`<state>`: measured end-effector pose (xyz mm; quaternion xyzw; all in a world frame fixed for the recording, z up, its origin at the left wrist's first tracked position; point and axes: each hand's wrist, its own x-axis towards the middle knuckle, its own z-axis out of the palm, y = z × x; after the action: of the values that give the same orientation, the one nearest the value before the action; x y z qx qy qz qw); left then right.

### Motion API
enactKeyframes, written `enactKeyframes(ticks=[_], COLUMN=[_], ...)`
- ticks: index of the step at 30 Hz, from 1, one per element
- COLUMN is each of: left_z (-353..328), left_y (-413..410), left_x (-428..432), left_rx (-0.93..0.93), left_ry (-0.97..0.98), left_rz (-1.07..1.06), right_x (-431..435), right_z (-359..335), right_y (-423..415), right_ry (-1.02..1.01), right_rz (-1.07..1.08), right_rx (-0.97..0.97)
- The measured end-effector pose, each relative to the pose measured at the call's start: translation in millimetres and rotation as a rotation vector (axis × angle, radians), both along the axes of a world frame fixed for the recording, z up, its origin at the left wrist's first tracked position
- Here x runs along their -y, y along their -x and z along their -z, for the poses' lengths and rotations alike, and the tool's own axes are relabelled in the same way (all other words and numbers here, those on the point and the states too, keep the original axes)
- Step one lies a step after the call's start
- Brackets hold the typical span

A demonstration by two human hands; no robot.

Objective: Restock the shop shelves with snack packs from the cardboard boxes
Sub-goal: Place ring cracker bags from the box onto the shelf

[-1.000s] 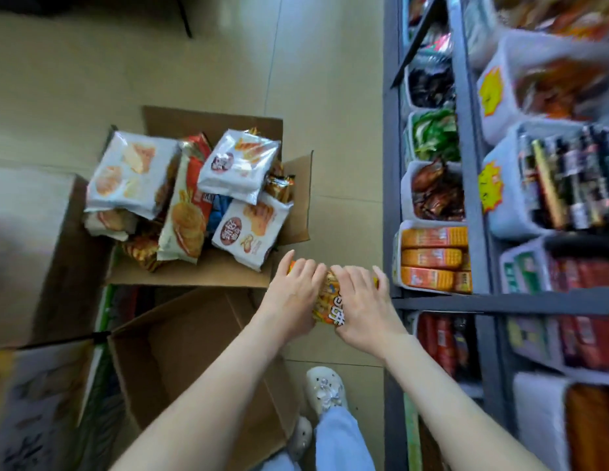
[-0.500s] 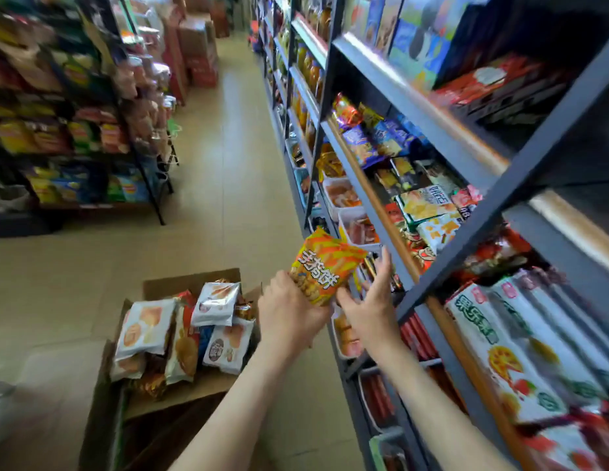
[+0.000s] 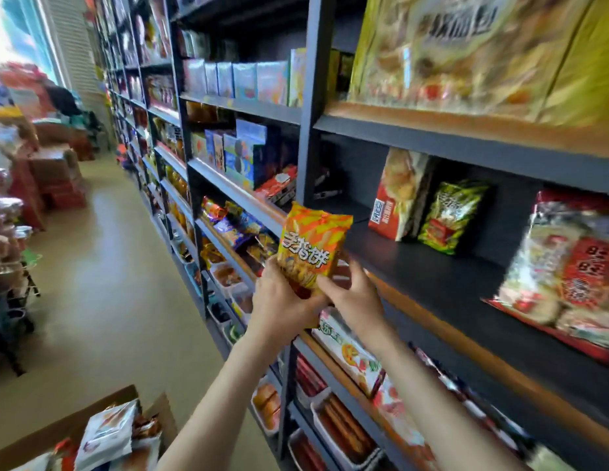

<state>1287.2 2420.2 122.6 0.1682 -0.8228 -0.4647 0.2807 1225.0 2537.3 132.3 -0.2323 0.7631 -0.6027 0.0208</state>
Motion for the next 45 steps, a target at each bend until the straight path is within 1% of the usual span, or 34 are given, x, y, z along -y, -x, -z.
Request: enactKeyframes(ticks=[3, 6, 8, 12, 15, 17, 19, 21, 22, 24, 26, 29, 31, 33, 35, 36, 42, 45], left_z=[-15, -33, -45, -61, -65, -63, -60, -52, -49, -40, -34, -23, -18, -14, -9, -8, -8, -12], left_y=[15, 38, 56, 105, 144, 170, 193, 215, 225, 241, 255, 278, 288, 296, 301, 301, 300, 295], left_x=[-9, -15, -22, -40, -51, -58, -64, -70, -72, -70, -61, -49, -43, -41, -40, -39, -42, -45], left_rx=[-0.024, -0.019, -0.020, 0.008, 0.032, 0.032, 0.043, 0.056, 0.050, -0.027, -0.144, -0.202, -0.165, -0.075, 0.066, 0.097, 0.124, 0.137], left_ry=[-0.047, 0.023, 0.073, 0.061, 0.055, 0.069, 0.117, 0.250, 0.355, 0.554, 0.654, 0.781, 0.864, 0.931, 0.981, 1.003, 0.995, 0.960], left_rz=[0.204, 0.260, 0.294, 0.377, 0.491, 0.577, 0.634, 0.674, 0.684, 0.640, 0.529, 0.372, 0.357, 0.447, 0.538, 0.549, 0.562, 0.562], right_x=[-25, -43, -54, -77, -89, -95, -98, -101, -103, -107, -111, -110, -108, -105, -101, -100, -95, -94], right_z=[-21, -34, -40, -50, -51, -49, -45, -39, -34, -26, -19, -15, -14, -13, -13, -13, -14, -17], right_y=[13, 30, 42, 68, 92, 108, 123, 138, 146, 160, 174, 190, 198, 206, 212, 214, 218, 212], right_ry=[0.002, 0.037, 0.078, 0.084, 0.078, 0.016, -0.154, -0.245, -0.252, -0.267, -0.291, -0.297, -0.320, -0.336, -0.348, -0.363, -0.431, -0.453], right_rz=[0.053, 0.102, 0.175, 0.361, 0.442, 0.452, 0.454, 0.508, 0.553, 0.654, 0.725, 0.787, 0.767, 0.755, 0.763, 0.766, 0.736, 0.754], right_rx=[-0.010, 0.031, 0.037, 0.032, 0.066, 0.088, 0.084, 0.064, 0.058, 0.041, 0.002, -0.067, -0.113, -0.130, -0.121, -0.115, -0.082, -0.058])
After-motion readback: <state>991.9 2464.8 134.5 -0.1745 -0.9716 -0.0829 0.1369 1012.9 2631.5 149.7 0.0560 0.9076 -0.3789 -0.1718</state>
